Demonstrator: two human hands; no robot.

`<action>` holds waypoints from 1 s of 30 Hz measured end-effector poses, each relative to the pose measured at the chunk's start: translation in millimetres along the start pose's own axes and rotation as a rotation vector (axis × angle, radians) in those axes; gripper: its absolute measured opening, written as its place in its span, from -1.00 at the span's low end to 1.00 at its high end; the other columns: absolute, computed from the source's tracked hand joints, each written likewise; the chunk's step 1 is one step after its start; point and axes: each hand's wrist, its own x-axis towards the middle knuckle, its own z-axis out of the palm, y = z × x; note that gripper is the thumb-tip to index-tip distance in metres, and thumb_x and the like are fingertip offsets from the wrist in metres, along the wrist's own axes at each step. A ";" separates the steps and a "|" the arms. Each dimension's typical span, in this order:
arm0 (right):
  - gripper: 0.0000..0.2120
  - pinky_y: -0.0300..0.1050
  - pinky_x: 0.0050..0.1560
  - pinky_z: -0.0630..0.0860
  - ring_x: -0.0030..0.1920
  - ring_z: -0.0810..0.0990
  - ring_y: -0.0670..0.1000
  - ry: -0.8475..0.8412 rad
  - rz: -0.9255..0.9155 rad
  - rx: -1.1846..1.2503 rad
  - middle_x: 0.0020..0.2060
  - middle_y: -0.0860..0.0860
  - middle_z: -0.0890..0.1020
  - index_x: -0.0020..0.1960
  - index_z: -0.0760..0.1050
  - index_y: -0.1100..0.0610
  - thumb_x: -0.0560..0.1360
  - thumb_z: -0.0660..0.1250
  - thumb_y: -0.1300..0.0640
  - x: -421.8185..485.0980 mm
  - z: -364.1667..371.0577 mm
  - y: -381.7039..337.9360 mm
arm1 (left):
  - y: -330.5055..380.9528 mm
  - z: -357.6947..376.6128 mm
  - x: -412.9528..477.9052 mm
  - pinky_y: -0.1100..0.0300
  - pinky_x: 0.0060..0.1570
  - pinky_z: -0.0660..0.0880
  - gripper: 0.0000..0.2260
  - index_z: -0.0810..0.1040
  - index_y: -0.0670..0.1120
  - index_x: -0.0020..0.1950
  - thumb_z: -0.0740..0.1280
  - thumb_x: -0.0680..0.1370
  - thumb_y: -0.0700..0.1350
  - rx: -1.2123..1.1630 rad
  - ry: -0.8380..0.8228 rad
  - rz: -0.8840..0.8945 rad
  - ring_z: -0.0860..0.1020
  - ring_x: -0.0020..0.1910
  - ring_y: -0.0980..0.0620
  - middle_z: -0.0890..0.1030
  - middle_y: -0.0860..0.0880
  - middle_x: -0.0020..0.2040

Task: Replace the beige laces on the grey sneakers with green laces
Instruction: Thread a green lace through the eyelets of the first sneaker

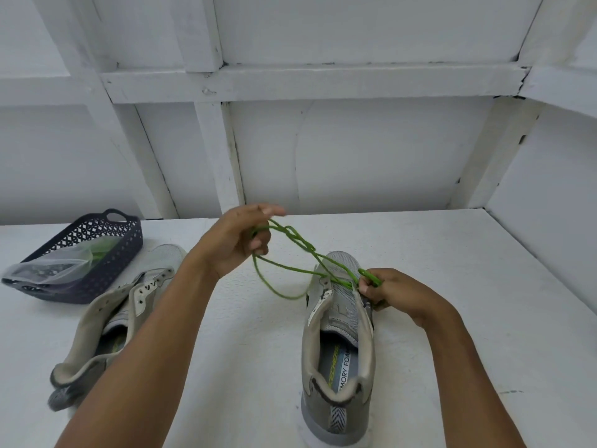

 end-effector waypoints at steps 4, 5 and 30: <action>-0.78 -0.16 -0.26 0.29 -0.30 0.28 0.00 0.001 -0.008 -0.007 -0.33 0.03 0.35 -0.20 0.36 0.14 0.52 0.17 0.41 -1.9 1.3 -1.9 | 6.4 -4.3 -1.7 0.28 -0.52 0.16 -0.68 0.64 -0.12 -0.01 0.22 0.60 0.07 -0.270 0.034 0.048 0.20 -0.60 0.14 0.32 -0.01 -0.56; -0.77 -0.16 -0.27 0.29 -0.31 0.27 -0.01 0.000 -0.008 -0.005 -0.33 0.02 0.34 -0.21 0.34 0.13 0.52 0.16 0.41 -2.3 2.1 -2.4 | 8.1 -6.1 -2.1 0.30 -0.55 0.11 -0.67 0.64 -0.13 0.00 0.22 0.59 0.09 -0.225 0.044 0.012 0.18 -0.62 0.15 0.35 -0.03 -0.55; -0.80 -0.12 -0.26 0.44 -0.51 0.28 -0.09 0.293 -0.118 0.759 -0.48 -0.04 0.28 -0.17 0.37 0.12 0.62 0.22 0.27 -5.6 9.8 8.4 | -52.1 48.2 11.3 0.16 0.02 0.49 -0.81 0.56 0.00 0.11 0.33 0.60 0.08 1.193 -0.201 -0.088 0.57 0.03 0.07 0.60 0.11 0.01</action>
